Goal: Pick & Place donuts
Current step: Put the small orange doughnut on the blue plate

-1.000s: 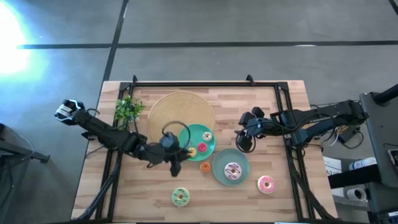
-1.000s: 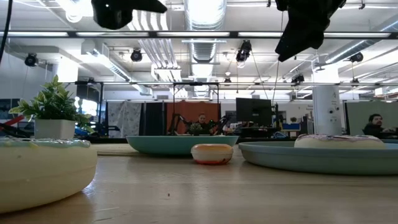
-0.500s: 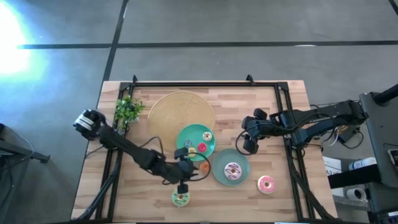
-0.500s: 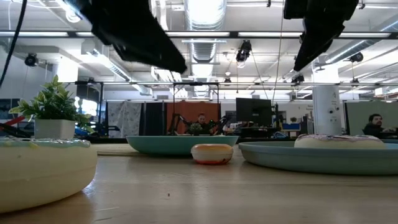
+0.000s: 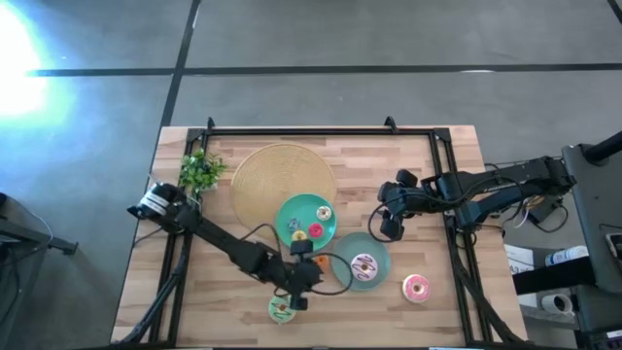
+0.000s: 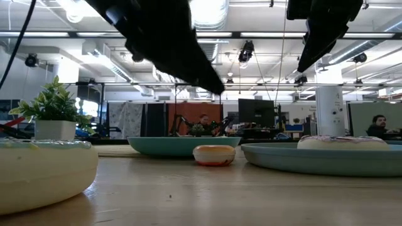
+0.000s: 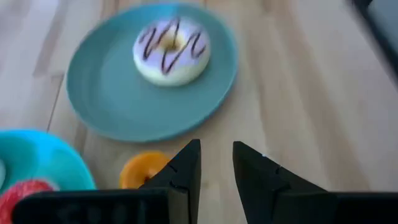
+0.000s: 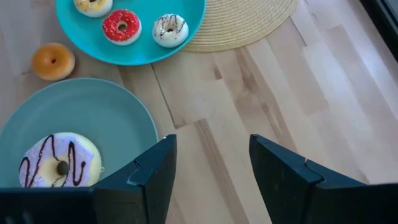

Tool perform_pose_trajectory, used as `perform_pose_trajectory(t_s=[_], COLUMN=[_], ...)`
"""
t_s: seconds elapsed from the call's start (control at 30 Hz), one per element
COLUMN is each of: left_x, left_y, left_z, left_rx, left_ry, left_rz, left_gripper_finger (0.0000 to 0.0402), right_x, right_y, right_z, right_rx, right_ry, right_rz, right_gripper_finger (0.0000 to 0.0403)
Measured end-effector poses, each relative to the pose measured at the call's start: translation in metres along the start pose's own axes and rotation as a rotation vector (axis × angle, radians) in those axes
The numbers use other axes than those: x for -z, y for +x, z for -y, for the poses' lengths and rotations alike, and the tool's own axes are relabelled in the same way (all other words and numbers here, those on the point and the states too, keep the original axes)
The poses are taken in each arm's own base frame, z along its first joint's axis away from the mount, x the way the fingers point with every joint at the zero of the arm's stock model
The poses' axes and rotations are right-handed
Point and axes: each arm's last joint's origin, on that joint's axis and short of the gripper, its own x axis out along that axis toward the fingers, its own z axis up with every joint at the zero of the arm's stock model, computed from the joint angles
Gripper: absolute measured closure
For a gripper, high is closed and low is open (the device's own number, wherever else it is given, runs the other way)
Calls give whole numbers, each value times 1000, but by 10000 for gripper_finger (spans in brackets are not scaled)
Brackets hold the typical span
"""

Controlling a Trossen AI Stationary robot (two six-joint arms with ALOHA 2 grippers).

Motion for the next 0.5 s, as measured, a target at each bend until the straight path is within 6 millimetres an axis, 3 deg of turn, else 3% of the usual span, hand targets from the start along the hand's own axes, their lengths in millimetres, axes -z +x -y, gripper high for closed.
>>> perform_pose_trajectory(t_s=[0.2, 0.3, 0.5], left_x=[-4, -1, 1], left_y=[16, 24, 29], left_z=[-4, -1, 1], left_rx=[-68, -61, -91], left_ry=[112, 191, 189], left_rz=[-204, -230, -233], left_gripper_finger=[333, 333, 327], right_x=[0, 0, 1], right_y=[0, 0, 1], right_z=[0, 0, 0], right_rx=[1, 1, 3], right_ry=[0, 0, 0], right_rz=[-1, 0, -3], right_gripper_finger=[209, 209, 209])
